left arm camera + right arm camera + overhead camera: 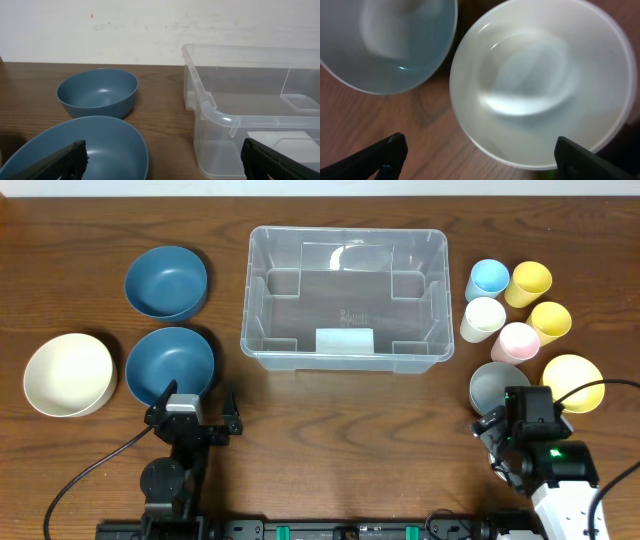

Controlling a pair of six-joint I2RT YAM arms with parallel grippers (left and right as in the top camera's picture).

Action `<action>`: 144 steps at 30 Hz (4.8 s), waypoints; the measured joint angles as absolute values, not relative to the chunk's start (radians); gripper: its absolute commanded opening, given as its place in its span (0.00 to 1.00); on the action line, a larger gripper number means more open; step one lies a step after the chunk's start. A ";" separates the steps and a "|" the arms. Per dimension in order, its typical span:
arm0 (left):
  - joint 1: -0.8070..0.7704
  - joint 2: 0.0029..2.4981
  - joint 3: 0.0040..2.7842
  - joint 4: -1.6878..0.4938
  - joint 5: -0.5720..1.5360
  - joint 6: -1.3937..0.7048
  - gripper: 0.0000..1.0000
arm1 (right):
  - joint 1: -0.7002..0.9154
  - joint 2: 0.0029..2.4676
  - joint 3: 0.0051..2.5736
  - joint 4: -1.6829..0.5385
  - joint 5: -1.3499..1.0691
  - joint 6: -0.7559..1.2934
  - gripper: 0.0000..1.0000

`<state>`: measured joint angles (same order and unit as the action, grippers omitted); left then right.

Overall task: Pack container
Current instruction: 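Move the right gripper to the white bowl and grasp its rim, then carry the white bowl into the clear container with the right gripper, then release the white bowl and withdraw the right gripper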

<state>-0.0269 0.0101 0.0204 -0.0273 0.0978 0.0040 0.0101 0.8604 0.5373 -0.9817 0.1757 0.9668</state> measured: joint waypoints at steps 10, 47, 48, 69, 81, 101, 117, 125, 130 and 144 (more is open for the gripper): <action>-0.027 0.010 0.020 -0.027 0.098 0.004 0.98 | 0.010 0.912 0.430 -0.797 0.133 0.898 0.65; -0.027 0.010 0.020 -0.027 0.098 0.004 0.98 | 0.010 0.975 0.733 -1.040 -0.002 0.660 0.01; -0.027 0.010 0.020 -0.027 0.098 0.004 0.98 | 0.010 0.975 0.779 -1.077 -0.004 0.641 0.01; -0.027 0.010 0.020 -0.027 0.098 0.004 0.98 | 0.188 1.135 1.520 -1.194 -0.033 0.347 0.01; -0.027 0.010 0.021 -0.027 0.098 0.004 0.98 | 0.456 1.499 1.627 -0.775 0.025 0.237 0.01; -0.027 0.010 0.021 -0.027 0.098 0.004 0.98 | 0.487 2.050 1.627 -0.562 0.192 0.128 0.01; -0.027 0.010 0.021 -0.027 0.098 0.004 0.98 | 0.479 2.152 1.627 -0.493 0.281 0.043 0.01; -0.027 0.010 0.021 -0.027 0.098 0.004 0.98 | 0.455 2.152 1.627 -0.498 0.291 0.025 0.13; -0.027 0.010 0.021 -0.027 0.098 0.004 0.98 | 0.455 2.152 1.627 -0.500 0.298 0.014 0.57; -0.027 0.010 0.021 -0.027 0.098 0.004 0.98 | 0.514 2.151 1.752 -0.695 0.302 0.011 0.78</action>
